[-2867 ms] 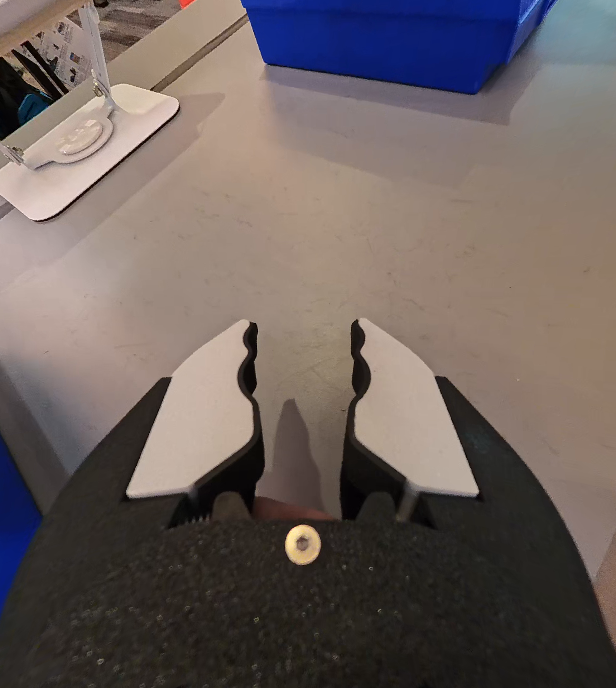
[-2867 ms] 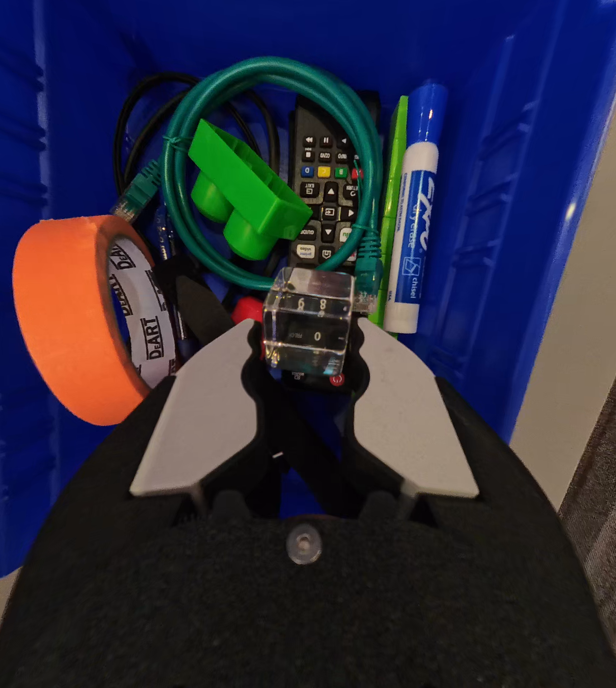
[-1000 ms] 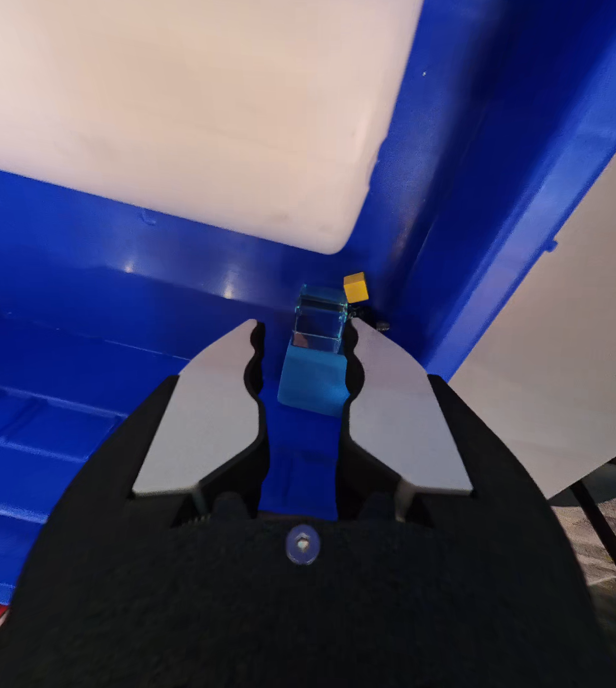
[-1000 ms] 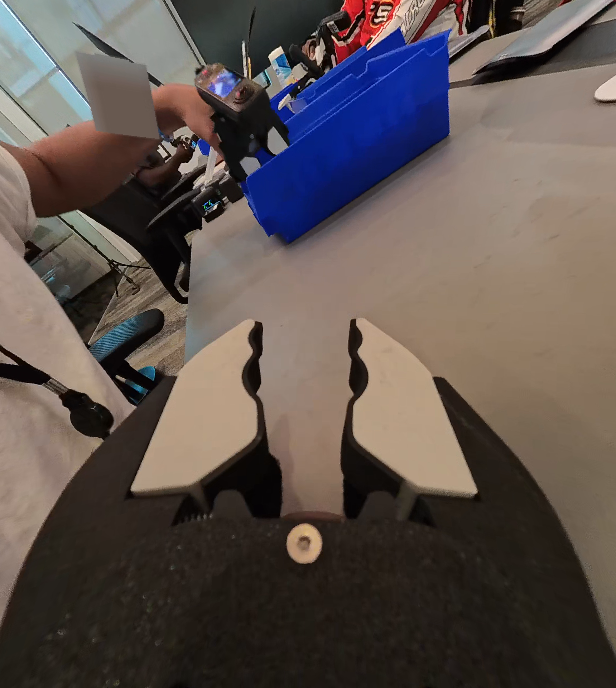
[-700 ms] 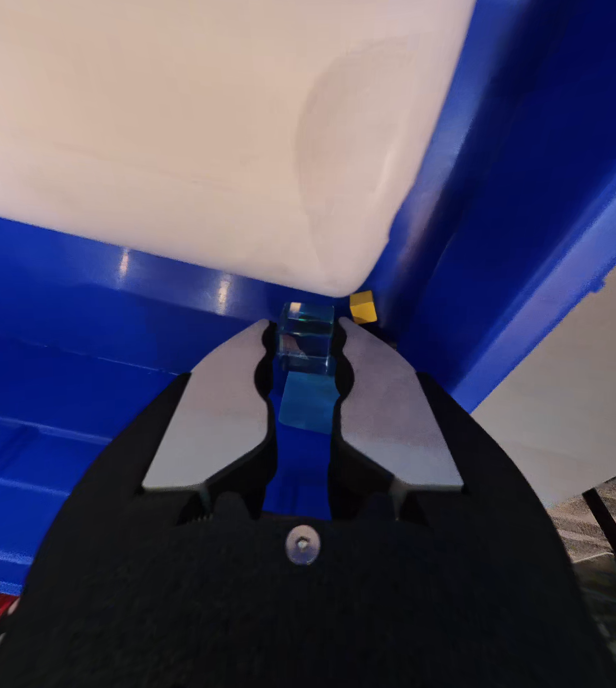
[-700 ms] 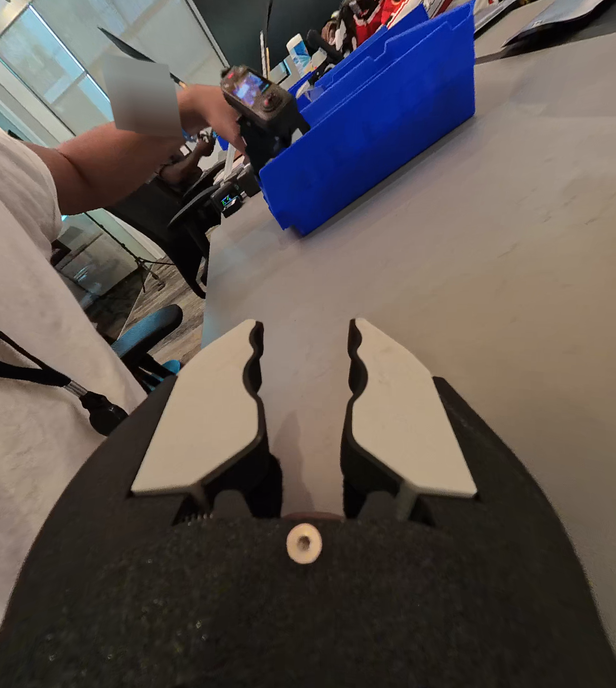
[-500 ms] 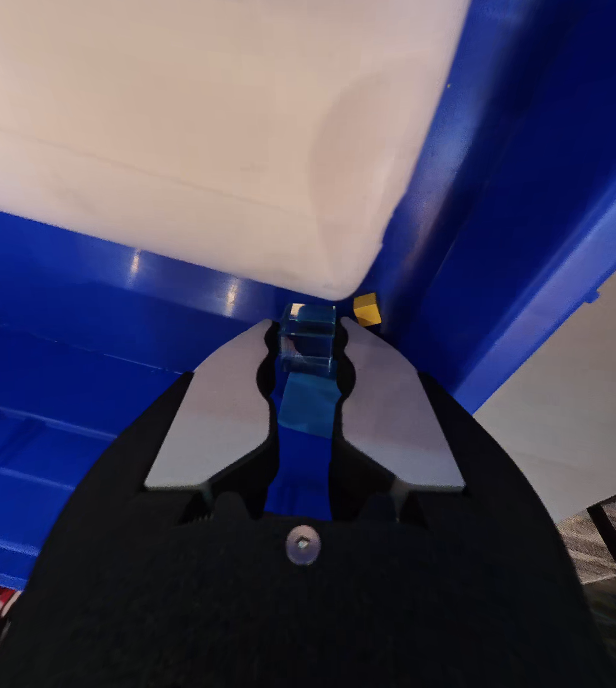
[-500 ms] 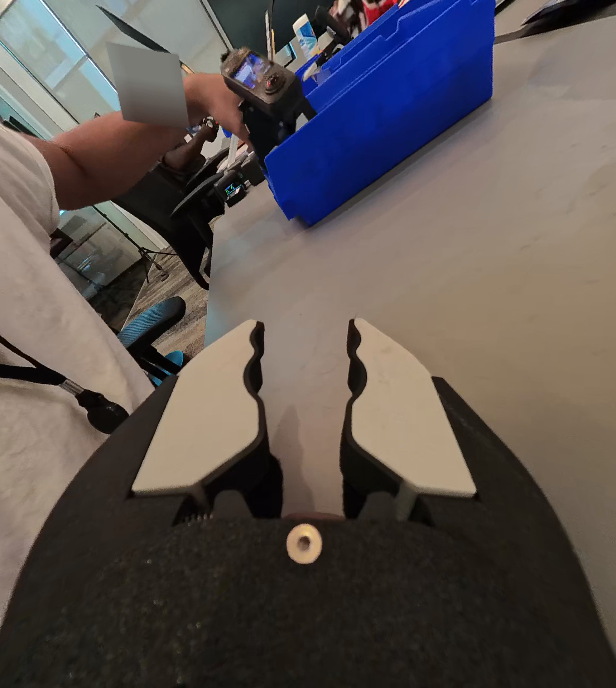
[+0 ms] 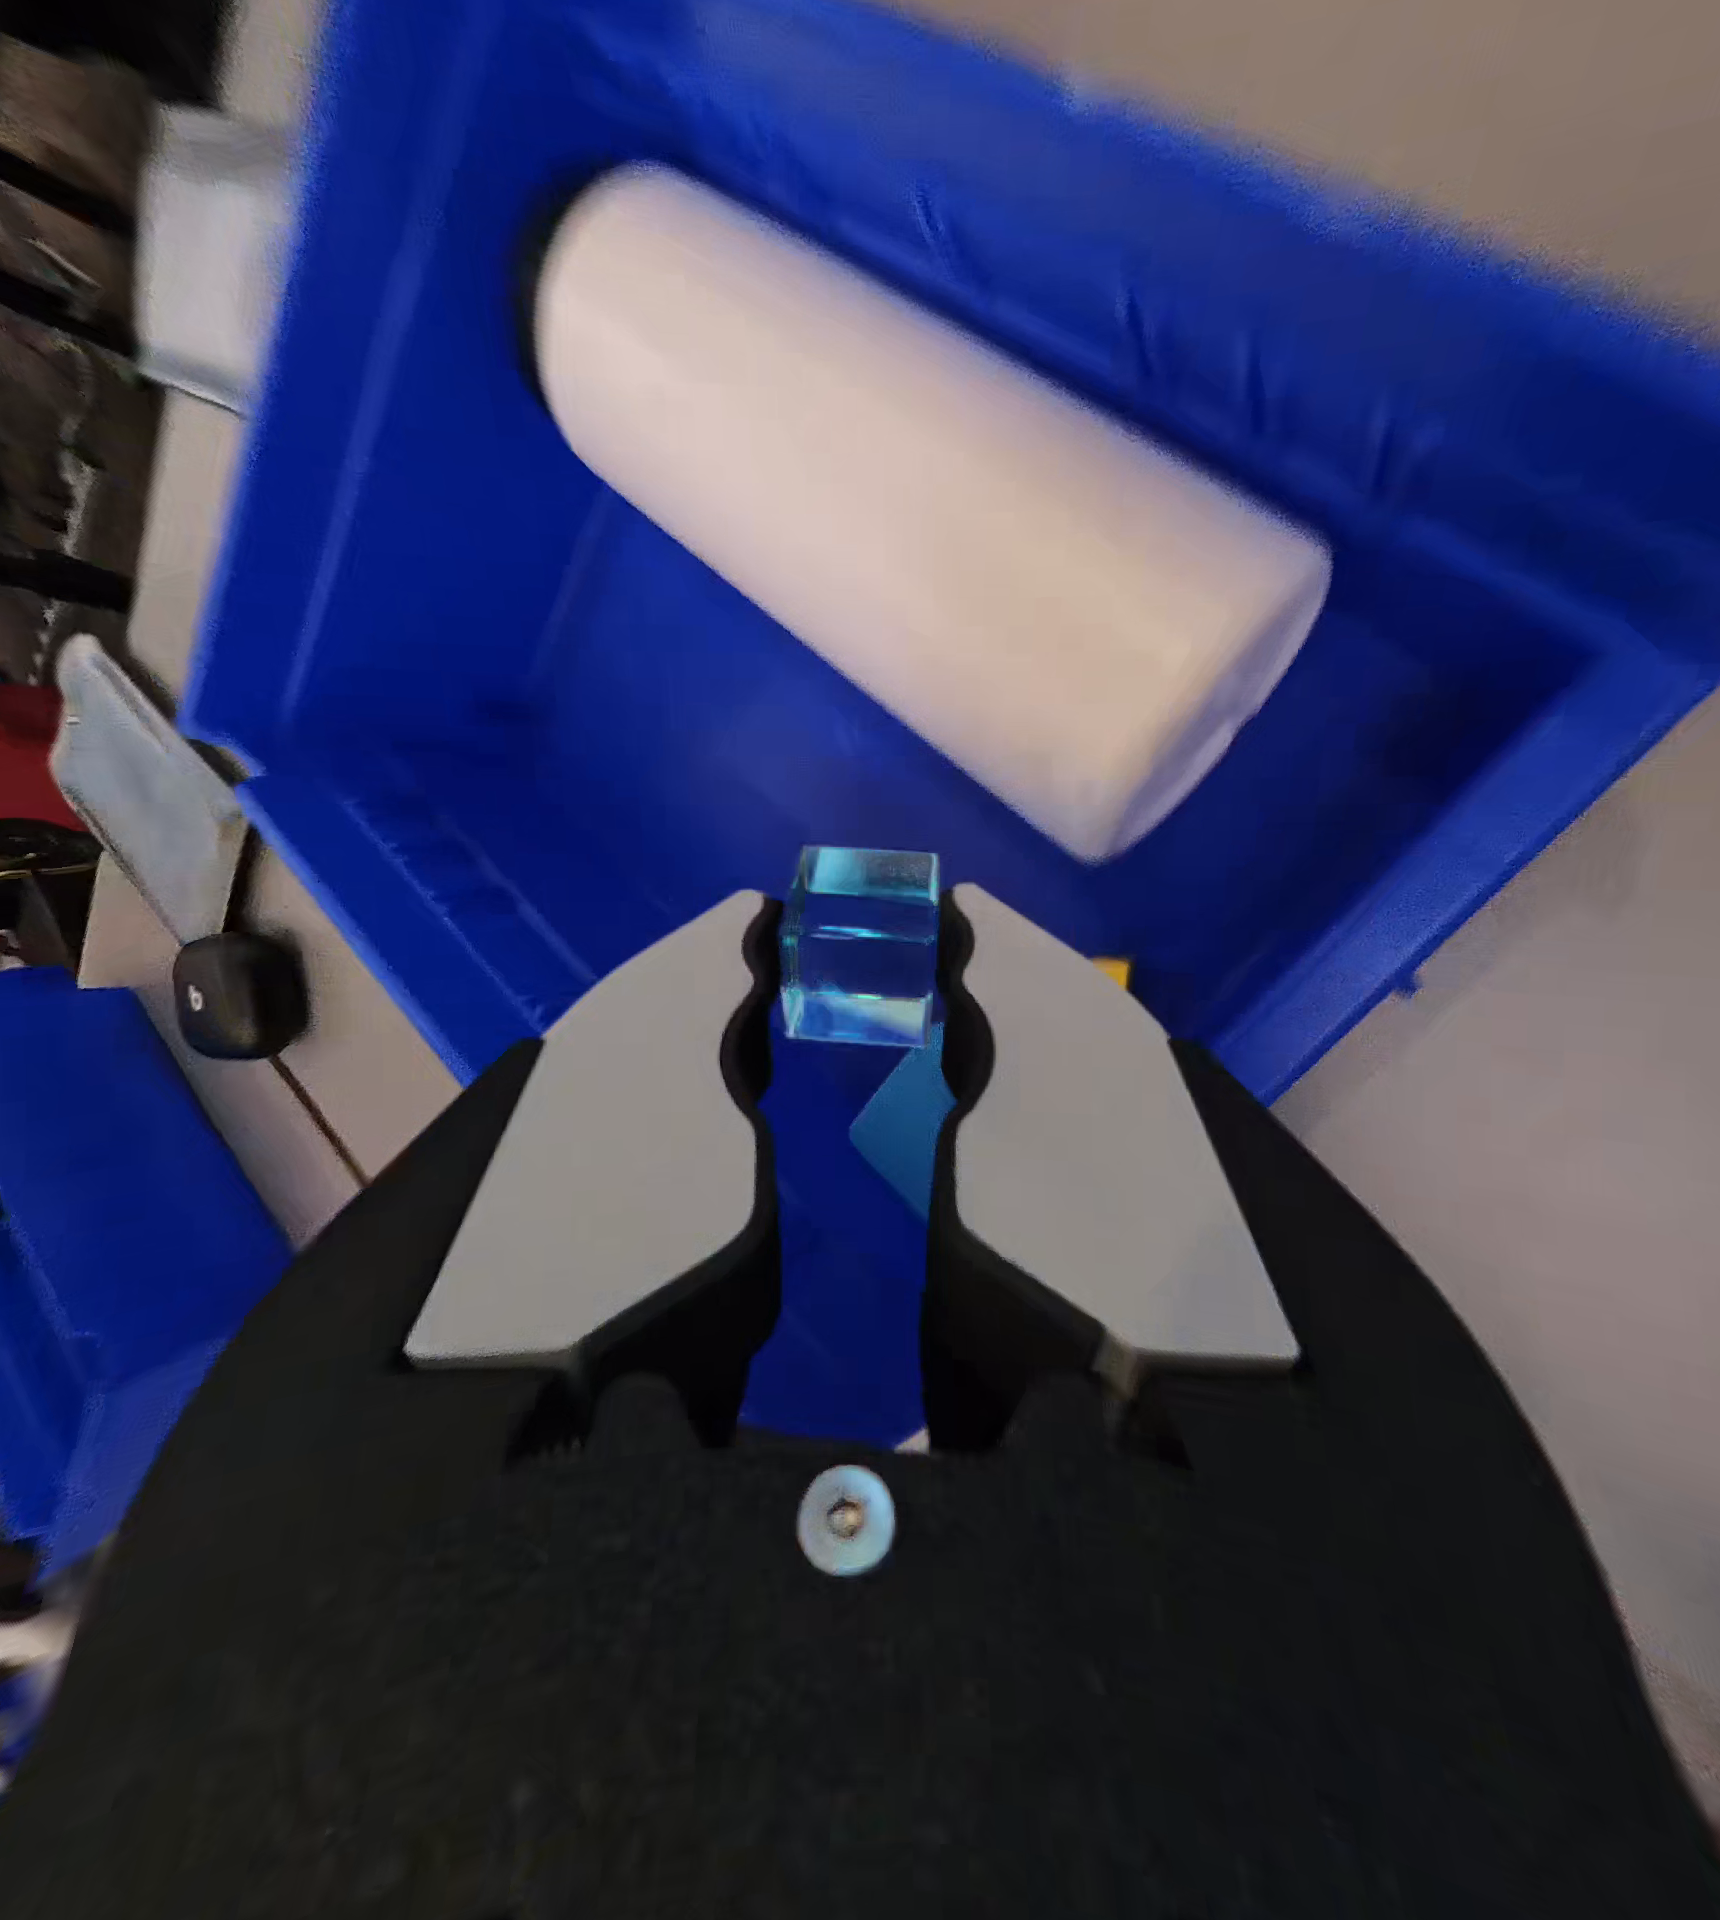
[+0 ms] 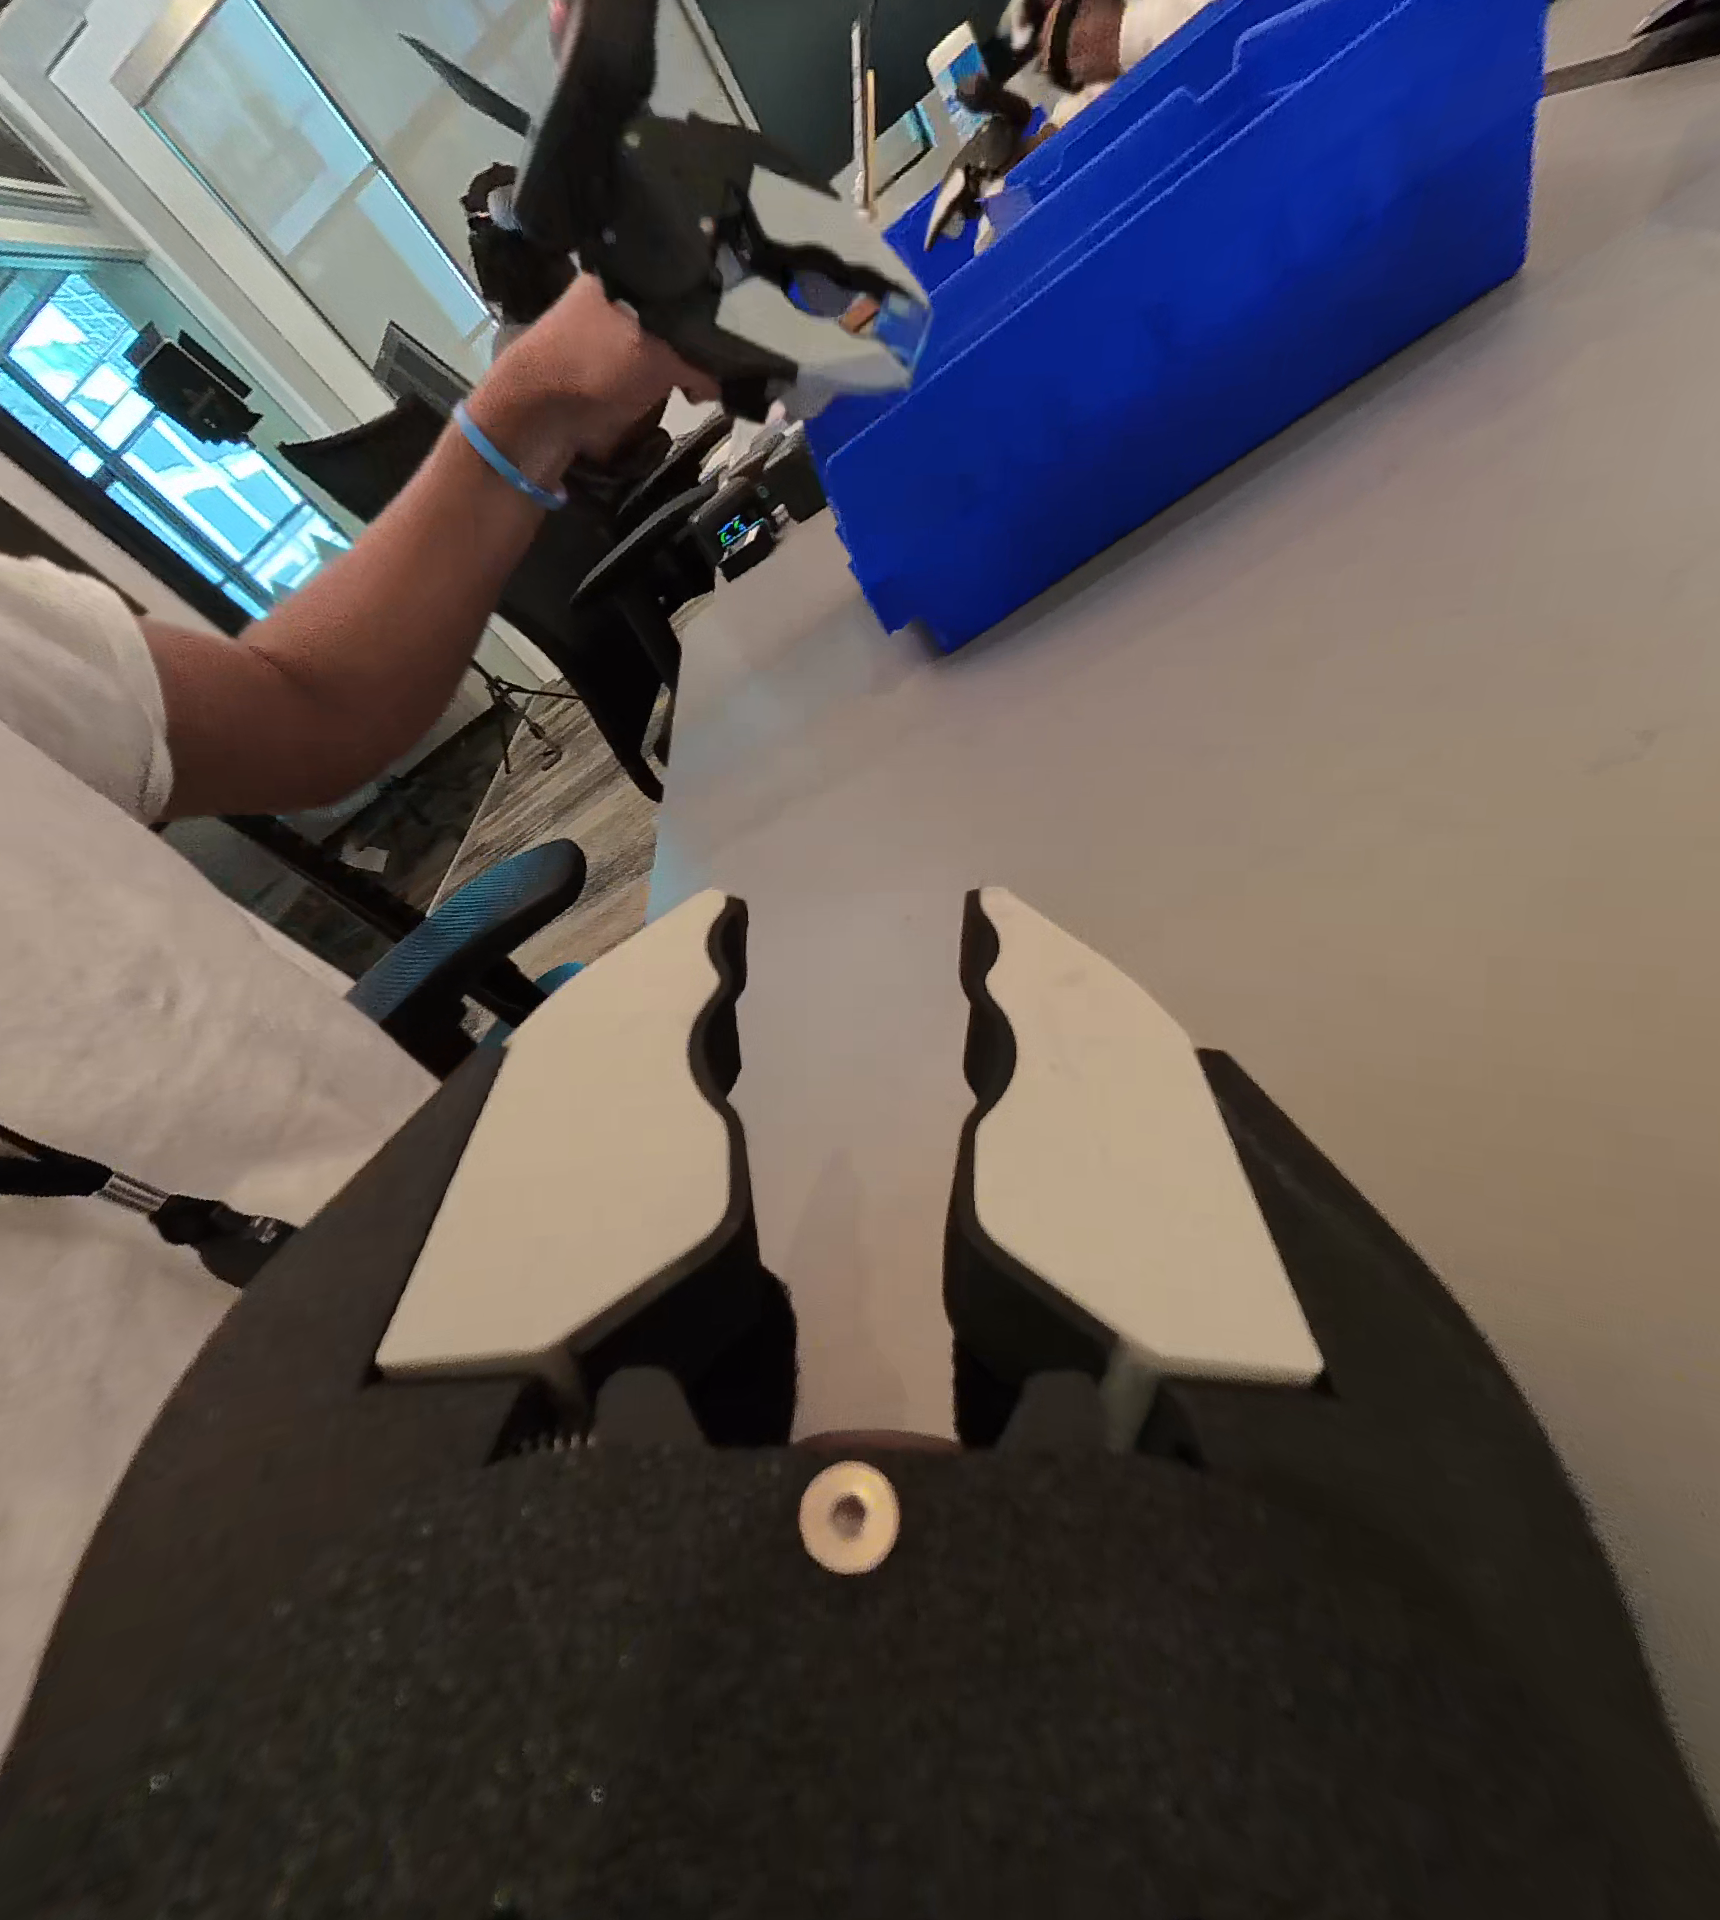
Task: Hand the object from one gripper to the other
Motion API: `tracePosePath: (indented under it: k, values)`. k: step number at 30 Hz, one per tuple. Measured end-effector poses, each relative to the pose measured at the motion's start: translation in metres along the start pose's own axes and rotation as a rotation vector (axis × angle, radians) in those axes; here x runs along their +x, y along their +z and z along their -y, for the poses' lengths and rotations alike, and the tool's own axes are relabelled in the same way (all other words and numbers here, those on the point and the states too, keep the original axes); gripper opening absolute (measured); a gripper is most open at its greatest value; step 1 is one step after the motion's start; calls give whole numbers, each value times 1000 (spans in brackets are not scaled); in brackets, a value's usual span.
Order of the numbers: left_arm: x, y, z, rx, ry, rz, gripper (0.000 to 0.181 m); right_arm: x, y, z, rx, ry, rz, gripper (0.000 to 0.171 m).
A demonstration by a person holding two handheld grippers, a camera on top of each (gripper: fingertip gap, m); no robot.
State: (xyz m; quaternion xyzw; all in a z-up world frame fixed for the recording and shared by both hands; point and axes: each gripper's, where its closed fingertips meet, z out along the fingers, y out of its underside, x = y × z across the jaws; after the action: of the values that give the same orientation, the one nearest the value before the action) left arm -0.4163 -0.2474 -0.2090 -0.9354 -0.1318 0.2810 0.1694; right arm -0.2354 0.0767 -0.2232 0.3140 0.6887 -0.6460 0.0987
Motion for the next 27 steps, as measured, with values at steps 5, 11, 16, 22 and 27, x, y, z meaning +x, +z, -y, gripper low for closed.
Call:
tracePosePath:
  k: [5, 11, 16, 22, 27]
  values:
    - [8, -23, 46, 303, -180, 51, 28, -9, 1, -11, -38, -28, 5, 40]
    - [63, -66, 171, 749, -200, -95, 28, -1, 6, 6, 32, 180, 33, 49]
    - [154, -67, 256, 929, -51, -236, 28, -8, 11, 35, 50, 190, 88, 55]
    - [207, -63, 284, 1066, 89, -151, 28, -23, 15, 55, 57, 318, 289, 52]
    - [228, -60, 280, 1071, 157, -152, 28, -37, 14, 43, 89, 391, 417, 49]
